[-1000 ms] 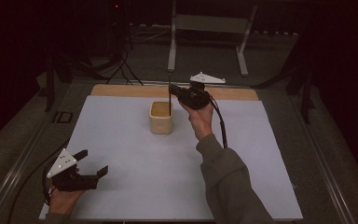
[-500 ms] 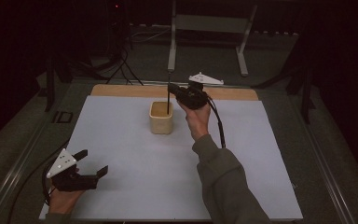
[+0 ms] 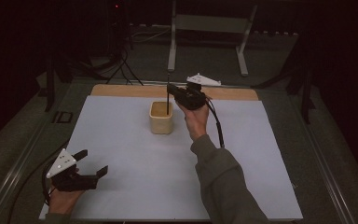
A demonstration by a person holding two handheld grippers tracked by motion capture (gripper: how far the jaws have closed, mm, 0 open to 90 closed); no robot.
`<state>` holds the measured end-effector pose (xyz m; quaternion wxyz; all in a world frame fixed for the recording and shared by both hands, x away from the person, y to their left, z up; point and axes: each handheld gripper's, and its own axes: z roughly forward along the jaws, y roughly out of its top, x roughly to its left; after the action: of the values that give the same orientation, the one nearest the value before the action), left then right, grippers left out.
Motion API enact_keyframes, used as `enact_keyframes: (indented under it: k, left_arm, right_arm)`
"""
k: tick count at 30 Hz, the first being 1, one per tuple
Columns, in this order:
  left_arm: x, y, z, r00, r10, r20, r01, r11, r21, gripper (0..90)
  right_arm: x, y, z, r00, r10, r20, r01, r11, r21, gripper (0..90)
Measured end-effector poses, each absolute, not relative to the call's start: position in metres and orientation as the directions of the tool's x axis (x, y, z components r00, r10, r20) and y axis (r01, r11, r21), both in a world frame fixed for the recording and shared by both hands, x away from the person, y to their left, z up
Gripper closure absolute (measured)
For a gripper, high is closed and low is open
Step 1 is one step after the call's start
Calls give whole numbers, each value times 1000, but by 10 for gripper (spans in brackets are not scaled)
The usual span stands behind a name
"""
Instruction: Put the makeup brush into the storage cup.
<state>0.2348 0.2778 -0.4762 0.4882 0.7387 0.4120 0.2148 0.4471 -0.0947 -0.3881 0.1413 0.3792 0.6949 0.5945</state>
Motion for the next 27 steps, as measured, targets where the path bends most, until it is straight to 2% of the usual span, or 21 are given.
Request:
enact_keyframes:
  k: [27]
  left_arm:
    - [235, 278, -477, 569, 818, -85, 402, -186, 897, 17]
  right_arm:
    - [448, -89, -402, -661, 712, 237, 368, 33, 929, 855]
